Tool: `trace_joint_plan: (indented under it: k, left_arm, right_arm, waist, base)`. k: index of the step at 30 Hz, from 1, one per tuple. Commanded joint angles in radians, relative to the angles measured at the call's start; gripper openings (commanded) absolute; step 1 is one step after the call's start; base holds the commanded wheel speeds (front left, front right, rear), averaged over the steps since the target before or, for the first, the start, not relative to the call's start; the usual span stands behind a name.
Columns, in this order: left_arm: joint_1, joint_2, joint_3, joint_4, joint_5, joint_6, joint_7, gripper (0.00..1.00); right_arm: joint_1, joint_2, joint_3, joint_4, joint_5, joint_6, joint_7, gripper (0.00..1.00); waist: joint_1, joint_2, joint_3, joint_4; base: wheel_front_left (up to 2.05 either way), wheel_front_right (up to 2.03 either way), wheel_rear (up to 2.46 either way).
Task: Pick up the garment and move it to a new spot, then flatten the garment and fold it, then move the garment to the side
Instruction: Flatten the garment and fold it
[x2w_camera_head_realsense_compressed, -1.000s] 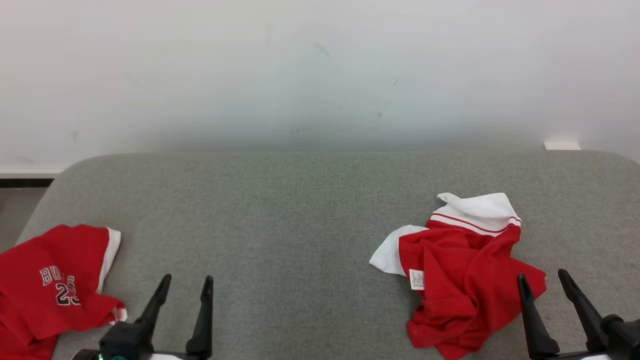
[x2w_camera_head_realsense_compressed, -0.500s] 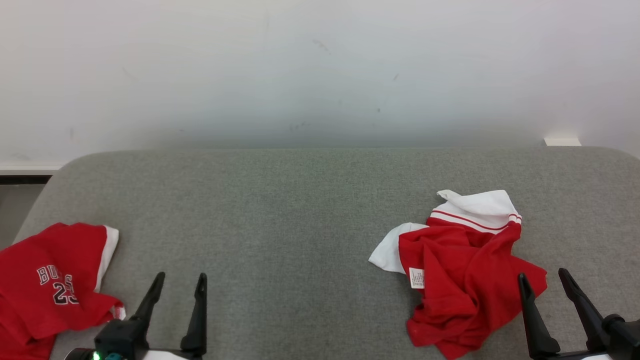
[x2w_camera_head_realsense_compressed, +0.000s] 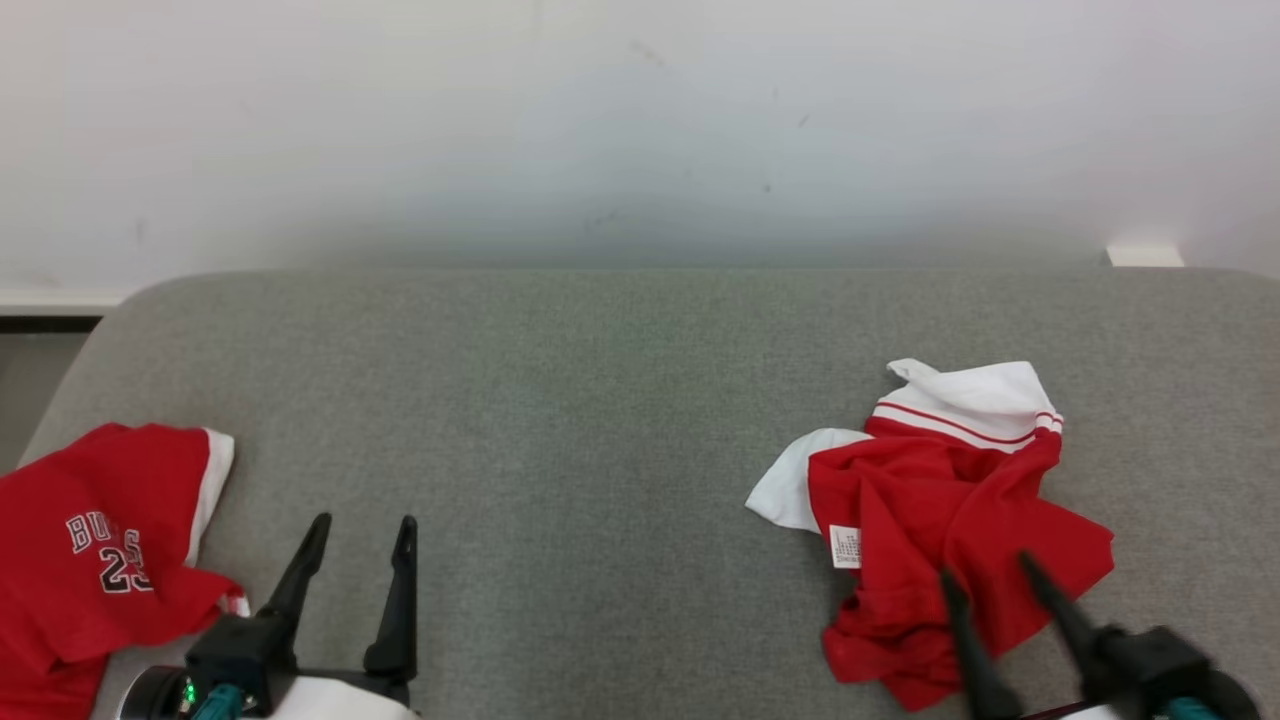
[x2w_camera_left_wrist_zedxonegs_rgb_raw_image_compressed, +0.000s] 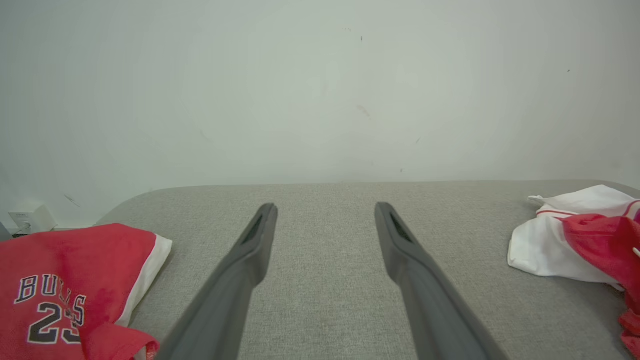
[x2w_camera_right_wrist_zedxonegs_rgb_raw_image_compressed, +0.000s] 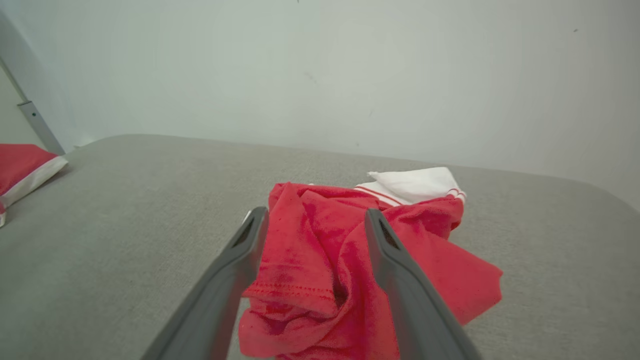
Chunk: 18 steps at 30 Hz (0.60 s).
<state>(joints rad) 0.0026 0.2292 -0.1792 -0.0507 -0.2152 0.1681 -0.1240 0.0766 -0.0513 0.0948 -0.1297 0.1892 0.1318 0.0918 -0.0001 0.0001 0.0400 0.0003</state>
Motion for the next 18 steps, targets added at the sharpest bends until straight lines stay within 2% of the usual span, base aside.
trace_joint_plan:
  k: [1, 6, 13, 14, 15, 16, 18]
  left_arm:
    - [-0.018, 0.002, -0.003, -0.004, -0.002, 0.000, -0.004, 1.00]
    - [-0.052, -0.005, -0.011, 0.005, -0.001, -0.004, -0.017, 1.00]
    - [-0.083, -0.008, -0.013, 0.036, -0.014, -0.008, -0.040, 1.00]
    - [-0.086, -0.010, -0.013, 0.040, -0.015, -0.007, -0.043, 1.00]
    - [-0.089, -0.011, -0.013, 0.044, -0.017, -0.007, -0.047, 1.00]
    - [-0.092, -0.012, -0.014, 0.047, -0.019, -0.006, -0.050, 1.00]
    - [-0.093, -0.012, -0.015, 0.054, -0.021, -0.005, -0.052, 1.00]
  right_arm:
    - [-0.015, -0.006, 0.041, 0.029, -0.001, -0.002, 0.009, 1.00]
    - [-0.062, -0.029, 0.147, 0.142, -0.016, -0.002, 0.007, 1.00]
    - [-0.122, -0.043, 0.131, 0.267, -0.134, -0.002, -0.001, 1.00]
    - [-0.126, -0.041, 0.128, 0.281, -0.134, -0.002, 0.003, 0.59]
    - [-0.131, -0.039, 0.121, 0.290, -0.147, -0.002, 0.006, 0.33]
    - [-0.137, -0.038, 0.116, 0.298, -0.156, -0.002, 0.007, 0.00]
    - [-0.144, -0.034, 0.111, 0.309, -0.162, -0.002, 0.006, 0.00]
  waist:
    - [0.0001, -0.0001, 0.023, 0.013]
    - [0.0001, -0.0001, 0.065, 0.037]
    - [0.0001, -0.0001, 0.100, 0.056]
    - [0.0001, -0.0001, 0.101, 0.058]
    - [0.0001, -0.0001, 0.102, 0.059]
    - [0.0001, -0.0001, 0.103, 0.060]
    - [0.0001, -0.0001, 0.102, 0.061]
  base:
    - [0.00, 0.00, 0.00]
    - [0.00, 0.00, 0.00]
    - [0.00, 0.00, 0.00]
    - [0.00, 0.00, 0.00]
    - [0.00, 0.00, 0.00]
    - [0.00, 0.00, 0.00]
    - [0.00, 0.00, 0.00]
